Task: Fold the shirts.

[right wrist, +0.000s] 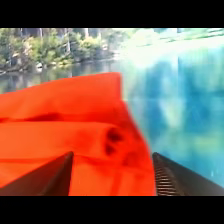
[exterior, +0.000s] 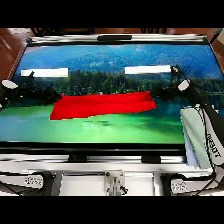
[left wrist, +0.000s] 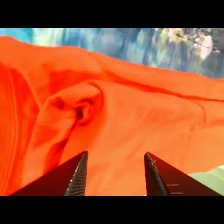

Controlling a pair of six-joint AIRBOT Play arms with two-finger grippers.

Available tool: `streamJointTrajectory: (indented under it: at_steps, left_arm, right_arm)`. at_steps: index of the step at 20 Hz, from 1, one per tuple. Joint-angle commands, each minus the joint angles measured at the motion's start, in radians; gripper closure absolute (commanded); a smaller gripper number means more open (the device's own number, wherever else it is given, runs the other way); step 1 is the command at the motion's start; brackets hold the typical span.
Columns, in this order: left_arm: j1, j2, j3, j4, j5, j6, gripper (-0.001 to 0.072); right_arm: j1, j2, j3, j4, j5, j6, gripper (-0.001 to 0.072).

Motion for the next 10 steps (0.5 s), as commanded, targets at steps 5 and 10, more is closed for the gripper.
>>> streamJointTrajectory:
  at_steps: [5,10]
  left_arm:
    - [0.012,0.002,0.151,-0.001,-0.116,-0.006,0.0249]
    - [0.012,0.022,0.192,-0.02,-0.153,-0.006,0.0249]
  right_arm:
    - [-0.113,-0.071,0.001,0.248,0.153,-0.064,0.0083]
    - [-0.062,-0.164,0.001,0.273,0.196,-0.068,0.0084]
